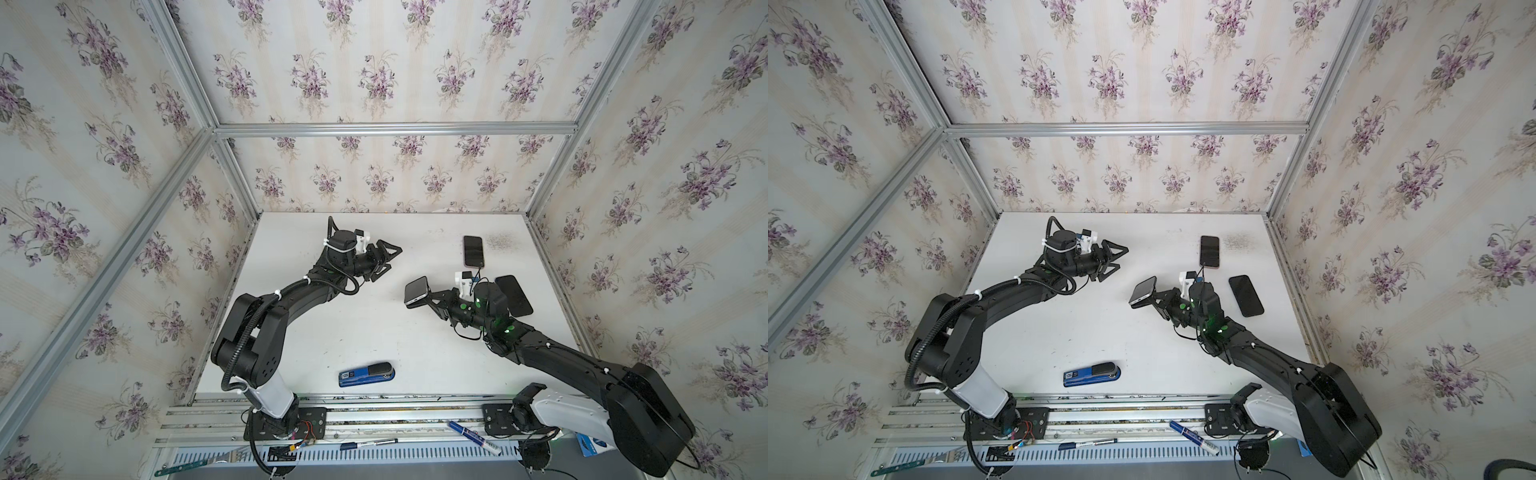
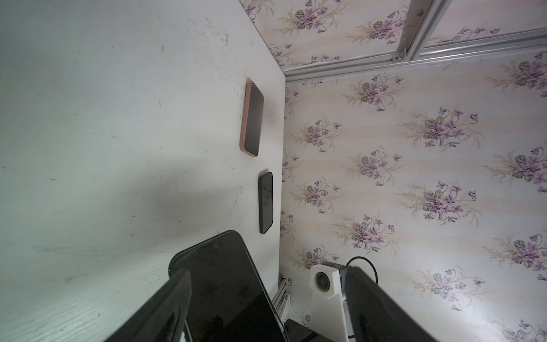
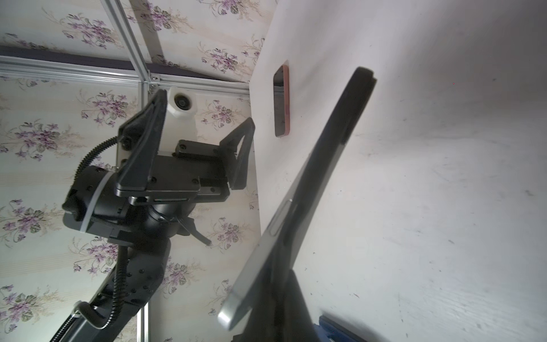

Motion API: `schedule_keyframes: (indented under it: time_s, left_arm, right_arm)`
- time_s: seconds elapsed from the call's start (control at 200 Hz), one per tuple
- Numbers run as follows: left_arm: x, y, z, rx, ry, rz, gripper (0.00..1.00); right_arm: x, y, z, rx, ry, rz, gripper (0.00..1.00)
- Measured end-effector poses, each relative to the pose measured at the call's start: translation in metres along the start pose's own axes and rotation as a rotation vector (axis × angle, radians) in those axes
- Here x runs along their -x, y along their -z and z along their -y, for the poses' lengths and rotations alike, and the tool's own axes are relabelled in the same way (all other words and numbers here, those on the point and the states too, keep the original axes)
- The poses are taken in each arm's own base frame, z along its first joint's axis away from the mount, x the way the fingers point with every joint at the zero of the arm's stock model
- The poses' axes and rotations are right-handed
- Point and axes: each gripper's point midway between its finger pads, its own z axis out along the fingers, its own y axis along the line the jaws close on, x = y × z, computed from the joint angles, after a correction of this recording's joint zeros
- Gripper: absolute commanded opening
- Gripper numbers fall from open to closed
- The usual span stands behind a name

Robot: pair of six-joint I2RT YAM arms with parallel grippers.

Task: Take the phone out of the phone case
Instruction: Remove the phone case from the phone.

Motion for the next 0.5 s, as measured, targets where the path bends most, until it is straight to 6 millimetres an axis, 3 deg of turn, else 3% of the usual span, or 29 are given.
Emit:
schedule_keyframes:
  time_s: [0.125, 0.275, 0.405, 0.5]
  left_arm:
    - [0.000, 0.000, 0.006, 0.021, -0.046, -0.009, 0.87]
    - [-0.006, 0.007, 0.035, 0.029, -0.212, -0.039, 0.91]
    - [-0.028, 0.016, 0.057, 0.056, -0.430, -0.105, 0.93]
    - [-0.053, 0.021, 0.057, 0.095, -0.579, -0.183, 0.94]
  right_arm:
    - [-0.001, -0.003, 0.016, -0.032, -0.028, 0.004, 0.00]
    - [-0.001, -0.006, 0.030, -0.070, -0.054, 0.012, 0.00]
    - [-0.001, -0.007, 0.036, -0.086, -0.072, 0.013, 0.00]
    - [-0.001, -0.007, 0.037, -0.089, -0.082, 0.014, 0.00]
